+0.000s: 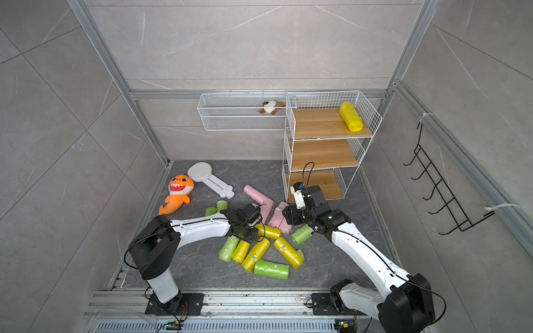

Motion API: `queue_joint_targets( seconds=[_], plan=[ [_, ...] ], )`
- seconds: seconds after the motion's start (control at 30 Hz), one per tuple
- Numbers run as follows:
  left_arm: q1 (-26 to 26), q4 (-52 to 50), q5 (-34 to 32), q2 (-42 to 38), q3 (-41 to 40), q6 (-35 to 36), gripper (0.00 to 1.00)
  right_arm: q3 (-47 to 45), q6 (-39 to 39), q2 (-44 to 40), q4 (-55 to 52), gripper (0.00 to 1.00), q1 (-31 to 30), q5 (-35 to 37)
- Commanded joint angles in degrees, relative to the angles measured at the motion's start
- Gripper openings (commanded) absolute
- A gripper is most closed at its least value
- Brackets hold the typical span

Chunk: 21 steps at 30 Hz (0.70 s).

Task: Sort the rolls of trash bags by color and place them on the shelf
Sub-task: Pick up the roll of trash bags from the center of the board.

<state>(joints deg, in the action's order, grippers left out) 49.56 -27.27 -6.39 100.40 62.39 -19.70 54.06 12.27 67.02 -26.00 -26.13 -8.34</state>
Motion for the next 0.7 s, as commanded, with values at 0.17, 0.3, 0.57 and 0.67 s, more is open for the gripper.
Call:
queue_joint_targets(
  seconds=[0.17,0.3,0.57,0.67],
  plan=[
    [-5.6,2.5,-0.8,-16.4,1.6,-3.2,0.31,5.6,1.8,-2.3,1.3,0.67,-0.2,-5.0],
    [-12.1,10.8,3.3,-23.9,2.1,-7.8,0.29,5.5,6.0,-3.5,8.1,0.68,-1.8,-8.8],
    [-18.4,29.4,4.8,-29.5,5.1,-22.1,0.28,5.4,15.3,-1.0,27.4,0.75,-8.8,-11.5],
    [-18.7,35.6,4.1,-30.2,4.6,-28.1,0.27,5.5,17.4,1.2,34.0,0.80,-12.0,-10.7]
  ],
)
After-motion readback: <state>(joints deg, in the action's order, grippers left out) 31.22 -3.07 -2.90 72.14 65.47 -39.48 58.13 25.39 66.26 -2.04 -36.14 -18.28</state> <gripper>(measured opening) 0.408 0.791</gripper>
